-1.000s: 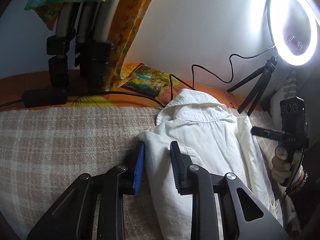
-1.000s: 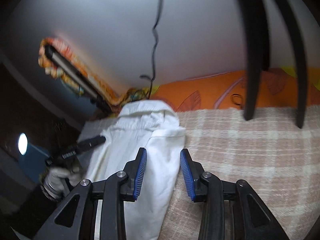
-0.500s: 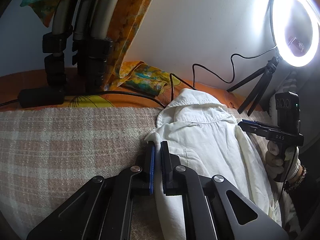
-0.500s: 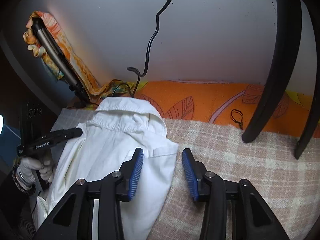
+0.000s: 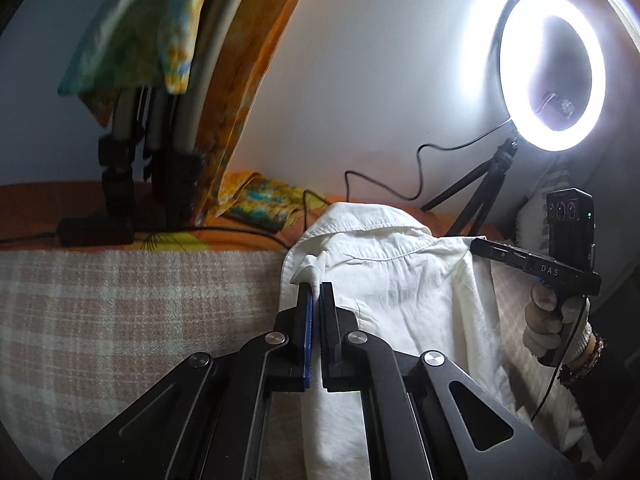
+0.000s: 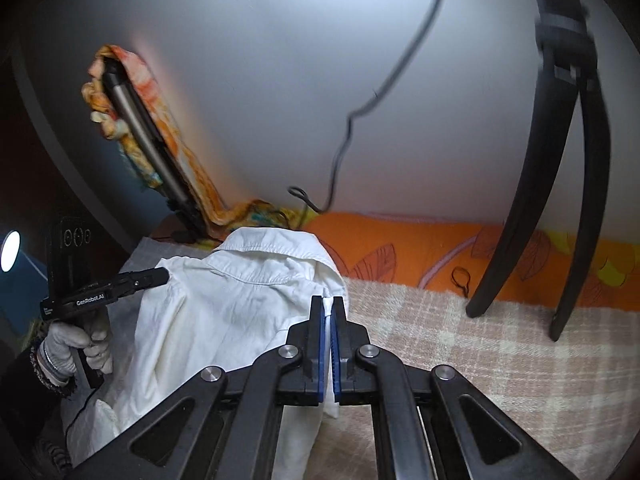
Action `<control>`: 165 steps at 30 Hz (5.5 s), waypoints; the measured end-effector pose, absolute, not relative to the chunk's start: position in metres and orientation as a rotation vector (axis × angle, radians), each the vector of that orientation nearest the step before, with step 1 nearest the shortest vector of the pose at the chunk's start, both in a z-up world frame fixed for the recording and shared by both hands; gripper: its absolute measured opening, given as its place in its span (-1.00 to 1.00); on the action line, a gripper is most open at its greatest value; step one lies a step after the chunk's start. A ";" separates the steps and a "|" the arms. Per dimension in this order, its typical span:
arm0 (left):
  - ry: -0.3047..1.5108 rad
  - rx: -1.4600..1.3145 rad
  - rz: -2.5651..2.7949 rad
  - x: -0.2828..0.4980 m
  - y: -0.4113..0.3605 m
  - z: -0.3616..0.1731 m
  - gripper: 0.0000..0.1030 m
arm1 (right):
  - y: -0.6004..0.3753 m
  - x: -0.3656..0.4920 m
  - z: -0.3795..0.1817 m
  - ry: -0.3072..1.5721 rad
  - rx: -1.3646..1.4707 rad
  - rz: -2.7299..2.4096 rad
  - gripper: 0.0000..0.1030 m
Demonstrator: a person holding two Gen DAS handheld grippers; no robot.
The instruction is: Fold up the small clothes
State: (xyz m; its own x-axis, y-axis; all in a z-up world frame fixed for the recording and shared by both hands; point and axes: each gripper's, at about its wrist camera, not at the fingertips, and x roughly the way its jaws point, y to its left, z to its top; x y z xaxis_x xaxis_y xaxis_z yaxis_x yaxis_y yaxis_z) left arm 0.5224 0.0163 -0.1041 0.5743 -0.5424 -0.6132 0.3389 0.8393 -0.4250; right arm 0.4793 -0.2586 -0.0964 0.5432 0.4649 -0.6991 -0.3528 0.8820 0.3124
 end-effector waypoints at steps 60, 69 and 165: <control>0.966 -0.572 -0.551 0.251 0.060 -0.128 -0.37 | -0.298 0.153 -0.112 0.952 0.531 0.487 -0.18; 0.987 -0.598 -0.598 0.248 0.049 -0.124 -0.97 | -0.282 0.160 -0.124 0.976 0.655 0.571 -0.98; 0.856 -0.400 -0.759 0.354 -0.153 -0.077 -0.85 | -0.361 0.217 -0.029 0.790 0.275 0.254 -0.87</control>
